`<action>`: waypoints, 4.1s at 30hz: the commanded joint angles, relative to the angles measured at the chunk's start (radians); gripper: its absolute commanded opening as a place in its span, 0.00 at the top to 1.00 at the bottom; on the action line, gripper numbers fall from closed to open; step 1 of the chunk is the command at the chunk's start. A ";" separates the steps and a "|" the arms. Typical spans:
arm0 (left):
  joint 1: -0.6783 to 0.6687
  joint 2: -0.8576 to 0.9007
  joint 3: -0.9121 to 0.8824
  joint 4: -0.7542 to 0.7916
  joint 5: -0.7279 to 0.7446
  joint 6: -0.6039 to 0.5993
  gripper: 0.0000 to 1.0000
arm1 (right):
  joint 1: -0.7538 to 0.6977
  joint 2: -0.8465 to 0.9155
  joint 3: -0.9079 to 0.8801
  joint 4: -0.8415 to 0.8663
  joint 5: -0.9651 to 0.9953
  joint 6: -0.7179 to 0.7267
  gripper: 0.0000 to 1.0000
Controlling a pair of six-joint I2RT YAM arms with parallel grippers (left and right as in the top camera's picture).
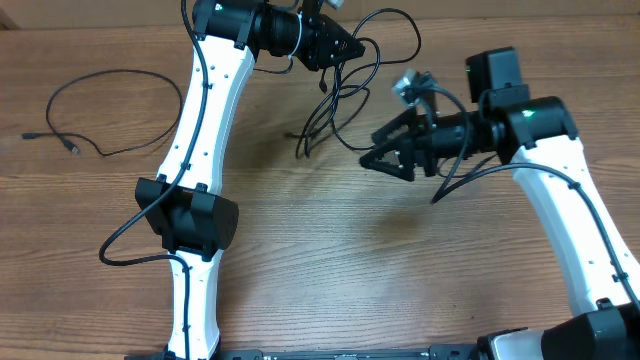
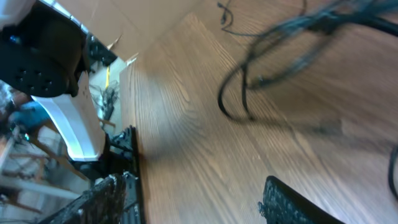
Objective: Untangle cables
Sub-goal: 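Grasp the hanging cables with the right gripper below the left gripper, then pull the grippers apart, left up-left and right to the right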
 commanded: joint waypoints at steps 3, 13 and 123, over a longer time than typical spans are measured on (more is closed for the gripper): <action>-0.002 -0.035 0.010 0.031 0.018 -0.246 0.96 | 0.121 -0.002 0.011 0.101 0.234 0.098 0.33; -0.002 -0.035 0.010 0.039 0.055 -0.386 0.96 | 0.222 0.004 0.011 0.190 0.425 0.173 0.33; 0.197 0.171 0.010 0.135 -0.813 -0.608 0.00 | -0.414 0.069 0.011 0.034 0.954 0.620 0.64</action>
